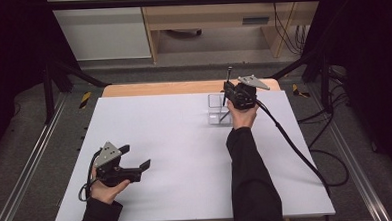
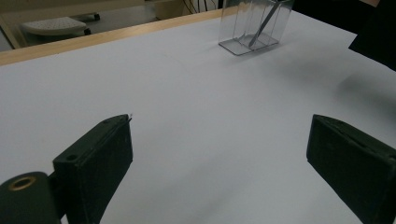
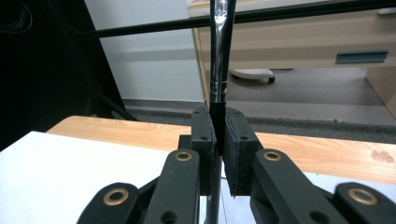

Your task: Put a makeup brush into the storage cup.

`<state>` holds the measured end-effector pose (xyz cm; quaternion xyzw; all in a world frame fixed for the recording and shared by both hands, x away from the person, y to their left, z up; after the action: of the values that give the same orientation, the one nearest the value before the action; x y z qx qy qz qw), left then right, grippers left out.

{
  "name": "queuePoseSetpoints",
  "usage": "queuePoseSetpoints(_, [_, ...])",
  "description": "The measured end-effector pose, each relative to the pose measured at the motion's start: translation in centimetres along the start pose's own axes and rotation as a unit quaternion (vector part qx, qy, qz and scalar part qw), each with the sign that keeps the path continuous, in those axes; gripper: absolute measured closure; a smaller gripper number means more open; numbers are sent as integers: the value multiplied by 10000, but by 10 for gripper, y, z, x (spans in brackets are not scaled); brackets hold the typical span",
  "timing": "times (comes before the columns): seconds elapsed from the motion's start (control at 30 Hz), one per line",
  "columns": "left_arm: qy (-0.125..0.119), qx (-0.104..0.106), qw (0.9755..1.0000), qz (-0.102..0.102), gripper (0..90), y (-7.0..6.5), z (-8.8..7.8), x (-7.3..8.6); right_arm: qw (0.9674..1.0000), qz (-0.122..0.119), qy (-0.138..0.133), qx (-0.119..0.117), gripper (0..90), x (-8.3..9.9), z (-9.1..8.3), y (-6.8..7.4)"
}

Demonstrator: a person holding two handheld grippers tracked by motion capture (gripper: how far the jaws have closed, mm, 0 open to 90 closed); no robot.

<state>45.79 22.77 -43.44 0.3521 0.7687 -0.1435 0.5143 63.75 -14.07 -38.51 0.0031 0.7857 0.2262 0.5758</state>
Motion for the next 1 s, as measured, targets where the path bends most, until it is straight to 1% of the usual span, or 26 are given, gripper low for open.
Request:
queuePoseSetpoints(0.17, [8,-1,10000,-1,64,0,0,0,10000,18,24,16,842,5,1,-1])
queuePoseSetpoints(0.37, [13,-1,10000,9,64,-1,1,0,10000,-58,70,38,842,10,3,-1])
queuePoseSetpoints(0.53, [1,0,10000,1,64,0,0,0,9999,-48,122,60,843,16,5,0])
queuePoseSetpoints(0.77, [13,1,10000,13,64,-1,1,0,9998,1,175,117,843,22,6,-3])
queuePoseSetpoints(1.0, [22,9,10000,22,65,-1,1,0,9996,-26,223,144,843,29,6,-5])
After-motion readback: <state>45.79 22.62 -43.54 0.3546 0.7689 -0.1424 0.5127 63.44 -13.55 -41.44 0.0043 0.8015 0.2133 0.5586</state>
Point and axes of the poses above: each handheld gripper's, and its own axes: z roughly forward along the jaws, x roughly out of its underside, y roughly to its left, the point moved 3 cm from there along z, roughly forward along the jaws, and after that the axes turned 12 degrees about z, right-handed, at the moved point
